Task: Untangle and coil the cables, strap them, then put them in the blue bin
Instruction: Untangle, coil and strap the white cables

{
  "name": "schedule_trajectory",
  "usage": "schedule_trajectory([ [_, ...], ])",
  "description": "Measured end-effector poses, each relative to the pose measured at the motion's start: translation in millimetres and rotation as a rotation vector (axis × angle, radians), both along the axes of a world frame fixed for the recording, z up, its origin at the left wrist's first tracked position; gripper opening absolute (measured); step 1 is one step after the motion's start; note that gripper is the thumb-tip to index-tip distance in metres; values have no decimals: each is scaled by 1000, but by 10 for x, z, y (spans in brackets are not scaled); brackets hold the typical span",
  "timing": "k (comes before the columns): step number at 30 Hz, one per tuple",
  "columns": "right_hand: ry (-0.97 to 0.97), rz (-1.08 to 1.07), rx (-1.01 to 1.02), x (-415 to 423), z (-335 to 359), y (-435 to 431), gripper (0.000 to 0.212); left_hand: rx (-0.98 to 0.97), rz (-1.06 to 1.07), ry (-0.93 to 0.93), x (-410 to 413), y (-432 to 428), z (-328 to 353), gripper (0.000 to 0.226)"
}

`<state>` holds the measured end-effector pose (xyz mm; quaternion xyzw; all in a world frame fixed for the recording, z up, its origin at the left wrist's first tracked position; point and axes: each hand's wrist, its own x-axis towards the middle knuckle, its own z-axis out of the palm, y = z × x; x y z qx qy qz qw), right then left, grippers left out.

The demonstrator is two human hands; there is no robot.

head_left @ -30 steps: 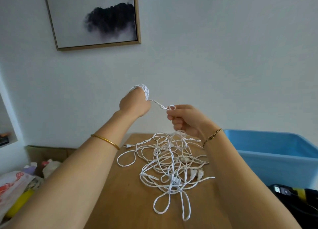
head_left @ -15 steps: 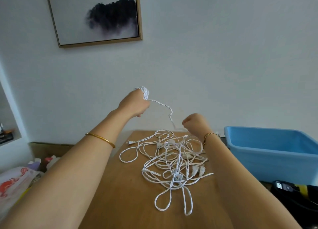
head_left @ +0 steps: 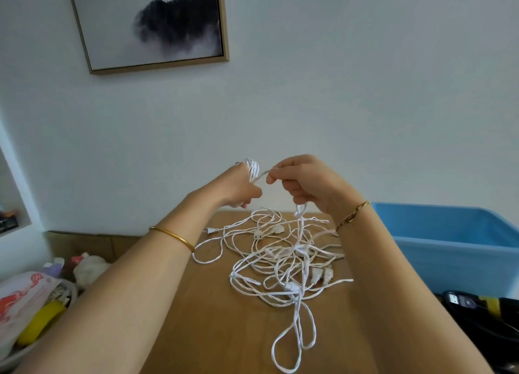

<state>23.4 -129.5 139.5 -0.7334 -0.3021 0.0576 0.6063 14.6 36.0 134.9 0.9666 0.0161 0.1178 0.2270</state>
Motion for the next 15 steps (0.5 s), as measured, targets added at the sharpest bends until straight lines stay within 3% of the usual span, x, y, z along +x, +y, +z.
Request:
schedule_trajectory([
  [2, -1, -25, 35, 7, 34, -5, 21, -33, -52, 40, -29, -24, -20, 44],
  [4, 93, -41, 151, 67, 19, -7, 24, -90, -130, 58, -85, -70, -2, 28],
  [6, 155, -44, 257, 143, -23, -31, 24, -273, -218, 122, -165, -94, 37, 21],
  [12, 185, 18, 284, 336, -186, -113, 18, -910, -501, 482, -309, 51, 69, 54],
  [15, 236, 41, 296, 369, -305, -74, 22, -1179, -631, 526, -231, 98, 37, 68],
])
